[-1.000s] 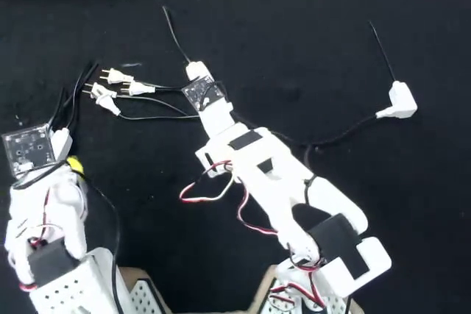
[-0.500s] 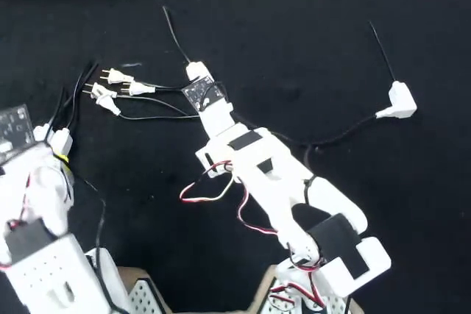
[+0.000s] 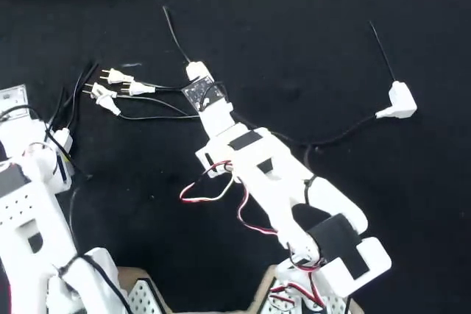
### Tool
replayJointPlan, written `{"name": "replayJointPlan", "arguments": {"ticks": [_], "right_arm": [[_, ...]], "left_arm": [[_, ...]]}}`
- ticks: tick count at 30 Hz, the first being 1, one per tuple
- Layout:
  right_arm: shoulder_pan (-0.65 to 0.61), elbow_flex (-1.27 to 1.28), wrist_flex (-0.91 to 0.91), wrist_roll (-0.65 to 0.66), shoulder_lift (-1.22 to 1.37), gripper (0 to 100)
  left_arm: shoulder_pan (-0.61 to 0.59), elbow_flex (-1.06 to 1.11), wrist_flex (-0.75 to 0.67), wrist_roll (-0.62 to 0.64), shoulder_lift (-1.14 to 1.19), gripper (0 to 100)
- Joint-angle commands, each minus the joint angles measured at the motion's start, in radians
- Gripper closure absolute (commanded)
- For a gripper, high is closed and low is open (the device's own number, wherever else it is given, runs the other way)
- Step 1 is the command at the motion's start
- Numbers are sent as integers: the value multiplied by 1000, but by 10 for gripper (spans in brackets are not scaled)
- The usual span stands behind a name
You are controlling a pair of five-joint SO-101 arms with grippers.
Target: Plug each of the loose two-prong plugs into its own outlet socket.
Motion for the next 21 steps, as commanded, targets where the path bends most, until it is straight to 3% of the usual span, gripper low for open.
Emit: {"name": "replayJointPlan", "arguments": {"ticks": [1, 10, 16, 21], "right_arm": [[-15, -4, -23, 0, -7, 904], [-15, -4, -23, 2, -7, 904], [-15, -4, -23, 0, -7, 904], [-15, -2, -23, -2, -7, 904]], "left_arm": [[-22, -88, 9, -40, 43, 814], [-94, -303, 189, -147, 207, 814], [-165, -401, 195, -239, 318, 814], [-157, -415, 199, -293, 427, 814]]}}
